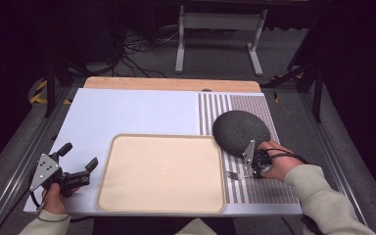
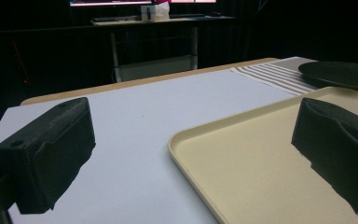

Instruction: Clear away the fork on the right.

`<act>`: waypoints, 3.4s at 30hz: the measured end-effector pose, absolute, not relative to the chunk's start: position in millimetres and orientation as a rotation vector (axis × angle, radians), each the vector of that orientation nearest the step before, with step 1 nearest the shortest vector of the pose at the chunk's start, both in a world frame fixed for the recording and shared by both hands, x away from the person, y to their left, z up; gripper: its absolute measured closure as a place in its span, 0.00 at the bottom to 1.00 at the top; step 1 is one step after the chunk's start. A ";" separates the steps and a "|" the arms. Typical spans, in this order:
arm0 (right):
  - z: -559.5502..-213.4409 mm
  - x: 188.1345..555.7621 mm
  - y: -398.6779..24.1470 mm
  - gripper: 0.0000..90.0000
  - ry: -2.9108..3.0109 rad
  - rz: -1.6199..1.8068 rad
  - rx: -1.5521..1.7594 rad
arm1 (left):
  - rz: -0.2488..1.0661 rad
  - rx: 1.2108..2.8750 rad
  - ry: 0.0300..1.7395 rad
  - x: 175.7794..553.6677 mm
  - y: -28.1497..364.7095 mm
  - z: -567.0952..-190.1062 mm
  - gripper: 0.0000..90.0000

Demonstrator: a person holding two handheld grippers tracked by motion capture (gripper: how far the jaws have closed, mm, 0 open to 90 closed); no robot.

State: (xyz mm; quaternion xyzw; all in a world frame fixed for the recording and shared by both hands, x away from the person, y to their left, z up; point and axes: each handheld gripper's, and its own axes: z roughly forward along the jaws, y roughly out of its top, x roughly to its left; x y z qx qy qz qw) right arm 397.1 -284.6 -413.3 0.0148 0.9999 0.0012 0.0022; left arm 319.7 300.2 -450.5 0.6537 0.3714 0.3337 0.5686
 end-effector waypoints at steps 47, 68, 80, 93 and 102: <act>-342.9 396.2 -283.1 0.94 2.927 0.542 0.181 | 0.774 1.526 0.869 320.1 300.9 -450.6 0.00; -335.9 397.9 -263.3 0.94 2.813 0.787 0.373 | 0.772 1.525 0.869 320.0 301.1 -450.2 0.00; -328.5 396.5 -243.4 0.94 2.753 0.825 0.475 | 0.777 1.523 0.869 319.7 300.7 -449.9 0.00; -327.2 395.5 -219.5 0.94 2.750 0.838 0.638 | 0.785 1.532 0.865 319.2 300.6 -449.1 0.00; -331.9 394.6 -203.0 0.94 2.757 0.847 0.865 | 0.784 1.529 0.868 319.4 300.7 -449.2 0.00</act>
